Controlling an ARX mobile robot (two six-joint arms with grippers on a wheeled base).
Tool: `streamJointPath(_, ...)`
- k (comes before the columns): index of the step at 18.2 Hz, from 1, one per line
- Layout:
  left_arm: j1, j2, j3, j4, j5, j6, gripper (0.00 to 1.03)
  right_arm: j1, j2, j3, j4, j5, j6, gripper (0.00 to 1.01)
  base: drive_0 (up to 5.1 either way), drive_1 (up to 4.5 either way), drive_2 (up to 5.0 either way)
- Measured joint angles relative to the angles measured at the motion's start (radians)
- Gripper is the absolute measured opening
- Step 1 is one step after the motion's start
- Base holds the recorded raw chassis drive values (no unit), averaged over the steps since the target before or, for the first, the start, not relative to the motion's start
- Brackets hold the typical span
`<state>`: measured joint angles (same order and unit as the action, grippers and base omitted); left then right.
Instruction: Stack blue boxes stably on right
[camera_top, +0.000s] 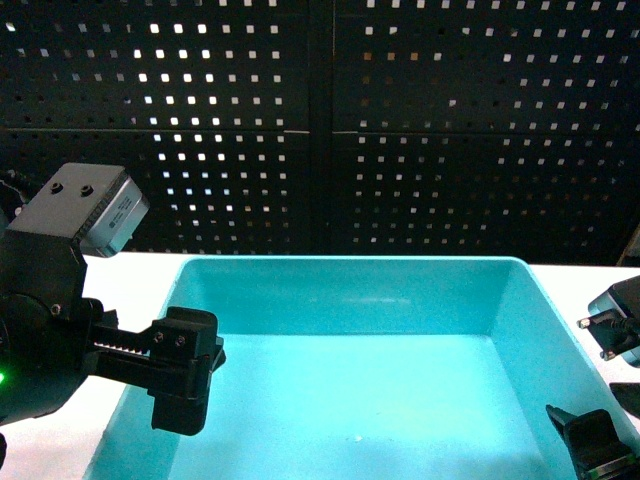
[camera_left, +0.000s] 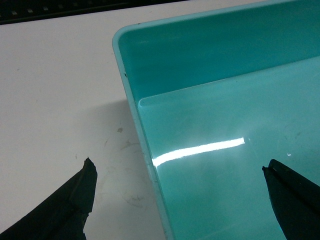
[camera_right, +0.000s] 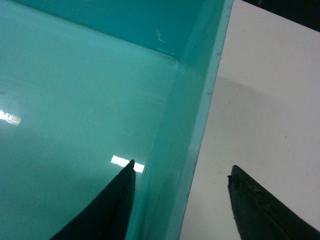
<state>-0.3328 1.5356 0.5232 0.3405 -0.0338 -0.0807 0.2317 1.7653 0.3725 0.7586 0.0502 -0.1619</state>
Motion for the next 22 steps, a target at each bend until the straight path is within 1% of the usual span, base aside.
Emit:
streamJointPath(2, -0.006, 0.000, -0.002, -0.016, -0.003, -0.010, 0.98, 0.010, 0.000, -0.005, 0.007, 0.005, 0.001, 0.41, 0.0, 0.00, 0.0)
streamJointPath(3, -0.013, 0.000, -0.004, -0.027, -0.009, -0.026, 0.98, 0.015, 0.000, -0.010, 0.012, 0.006, 0.001, 0.32, 0.0, 0.00, 0.0)
streamJointPath(4, -0.028, 0.001, -0.011, -0.046, -0.033, -0.049, 0.98, 0.018, 0.002, -0.017, 0.026, 0.009, 0.034, 0.22, 0.0, 0.00, 0.0)
streamJointPath(5, -0.043, 0.003, -0.018, -0.073, -0.045, -0.084, 0.98, 0.025, 0.002, -0.020, 0.032, 0.002, 0.087, 0.15, 0.0, 0.00, 0.0)
streamJointPath(6, -0.063, 0.020, -0.034, -0.083, -0.068, -0.135, 0.98, 0.032, 0.002, -0.033, 0.051, 0.000, 0.147, 0.08, 0.0, 0.00, 0.0)
streamJointPath(7, -0.072, 0.030, -0.043, -0.079, -0.080, -0.161, 0.98, 0.038, 0.001, -0.047, 0.064, 0.003, 0.172, 0.08, 0.0, 0.00, 0.0)
streamJointPath(9, -0.074, 0.041, -0.056, -0.073, -0.080, -0.197, 0.98, 0.043, 0.001, -0.069, 0.092, 0.013, 0.186, 0.08, 0.0, 0.00, 0.0)
streamJointPath(12, -0.053, 0.070, -0.080, -0.032, -0.097, -0.212, 0.98, 0.051, 0.007, -0.099, 0.138, 0.021, 0.190, 0.07, 0.0, 0.00, 0.0)
streamJointPath(13, -0.047, 0.070, -0.082, -0.037, -0.100, -0.219, 0.95, 0.057, 0.008, -0.106, 0.150, 0.028, 0.190, 0.07, 0.0, 0.00, 0.0)
streamJointPath(15, -0.050, 0.069, -0.084, -0.042, -0.109, -0.227, 0.77, 0.060, 0.015, -0.115, 0.170, 0.032, 0.190, 0.07, 0.0, 0.00, 0.0)
streamJointPath(17, -0.071, 0.066, -0.084, -0.045, -0.121, -0.229, 0.57, 0.064, 0.027, -0.121, 0.192, 0.040, 0.189, 0.07, 0.0, 0.00, 0.0)
streamJointPath(19, -0.084, 0.065, -0.084, -0.052, -0.130, -0.233, 0.35, 0.076, 0.029, -0.126, 0.201, 0.054, 0.189, 0.07, 0.0, 0.00, 0.0)
streamJointPath(20, -0.090, 0.065, -0.084, -0.047, -0.143, -0.234, 0.23, 0.079, 0.028, -0.128, 0.200, 0.056, 0.190, 0.07, 0.0, 0.00, 0.0)
streamJointPath(21, -0.094, 0.061, -0.087, -0.031, -0.145, -0.234, 0.08, 0.085, 0.024, -0.131, 0.206, 0.058, 0.193, 0.07, 0.0, 0.00, 0.0)
streamJointPath(22, -0.099, 0.059, -0.089, -0.029, -0.151, -0.236, 0.03, 0.085, 0.019, -0.132, 0.203, 0.058, 0.196, 0.07, 0.0, 0.00, 0.0)
